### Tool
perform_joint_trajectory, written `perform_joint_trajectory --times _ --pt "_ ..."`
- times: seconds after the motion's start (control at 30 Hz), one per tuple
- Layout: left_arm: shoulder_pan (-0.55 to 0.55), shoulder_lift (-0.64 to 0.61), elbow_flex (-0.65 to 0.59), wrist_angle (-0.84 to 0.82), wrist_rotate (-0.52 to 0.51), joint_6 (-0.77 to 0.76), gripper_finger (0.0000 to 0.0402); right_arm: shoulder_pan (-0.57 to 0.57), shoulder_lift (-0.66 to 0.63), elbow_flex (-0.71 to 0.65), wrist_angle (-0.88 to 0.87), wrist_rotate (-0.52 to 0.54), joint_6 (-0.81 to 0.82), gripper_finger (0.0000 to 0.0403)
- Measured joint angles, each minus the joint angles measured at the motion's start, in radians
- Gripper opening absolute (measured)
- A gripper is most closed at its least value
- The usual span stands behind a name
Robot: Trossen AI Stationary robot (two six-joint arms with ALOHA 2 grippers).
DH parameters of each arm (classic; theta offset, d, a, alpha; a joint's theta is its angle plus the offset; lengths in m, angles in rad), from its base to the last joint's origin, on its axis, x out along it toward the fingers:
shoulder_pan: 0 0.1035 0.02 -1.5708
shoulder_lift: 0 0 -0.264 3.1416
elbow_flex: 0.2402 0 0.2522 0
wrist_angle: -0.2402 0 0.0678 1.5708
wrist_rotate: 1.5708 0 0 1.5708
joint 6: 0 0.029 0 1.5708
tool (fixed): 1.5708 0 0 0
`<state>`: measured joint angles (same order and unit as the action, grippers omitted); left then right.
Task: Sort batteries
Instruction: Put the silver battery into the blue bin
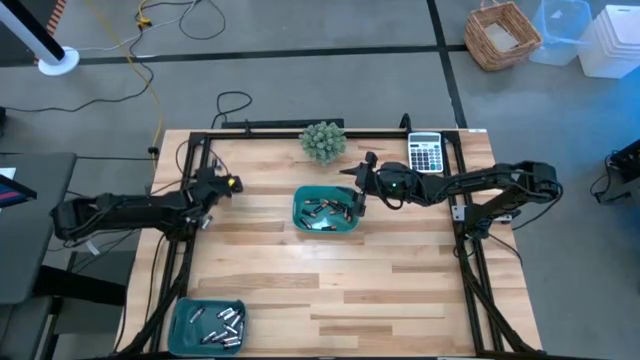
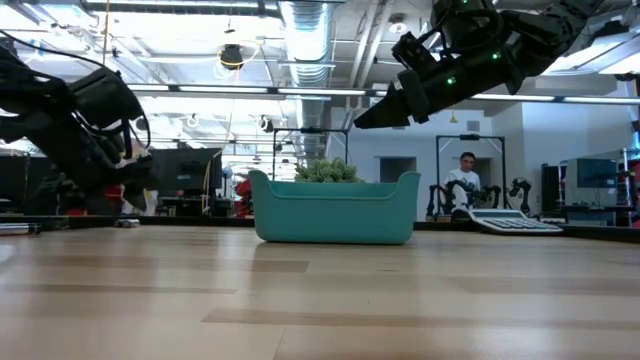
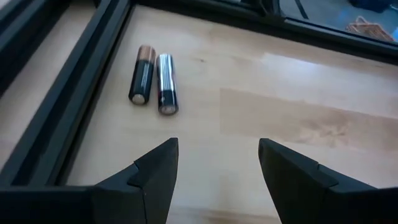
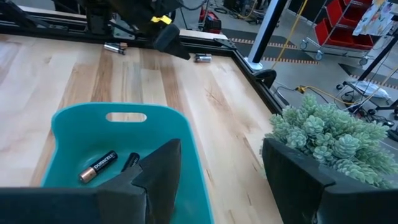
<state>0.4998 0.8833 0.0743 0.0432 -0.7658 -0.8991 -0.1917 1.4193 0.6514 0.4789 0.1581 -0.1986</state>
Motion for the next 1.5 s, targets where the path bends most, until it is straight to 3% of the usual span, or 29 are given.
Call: perform_joint_trajectory --times 0.17,0.27,0.4,0.67,0.9,1.1,1.5 --pt "0.036 0.000 0.001 0.064 0.012 0.114 0.0217 0.000 0.000 0.000 -0.001 0.000 0.000 0.0240" --pt "0.066 0.000 0.006 0.099 0.073 0.191 0.0217 0.001 0.000 0.000 -0.002 0.000 0.005 0.0240" --pt "0.119 0.002 0.038 0.074 0.136 0.183 0.0217 0.001 0.000 0.000 -0.001 0.000 0.008 0.0240" --pt "0.166 0.066 0.083 0.017 0.167 0.179 0.0217 0.002 0.000 0.000 -0.004 0.000 0.009 0.0240" --pt "0.161 0.162 0.083 -0.002 0.114 0.153 0.0217 0.016 0.000 0.000 -0.005 0.000 0.009 0.0240" --pt "0.151 0.172 0.083 0.012 0.058 0.169 0.0217 0.015 0.000 0.000 -0.003 0.000 0.008 0.0240" --pt "0.166 0.251 0.083 0.079 0.034 0.213 0.0217 0.014 0.000 0.000 0.000 0.000 0.008 0.0240"
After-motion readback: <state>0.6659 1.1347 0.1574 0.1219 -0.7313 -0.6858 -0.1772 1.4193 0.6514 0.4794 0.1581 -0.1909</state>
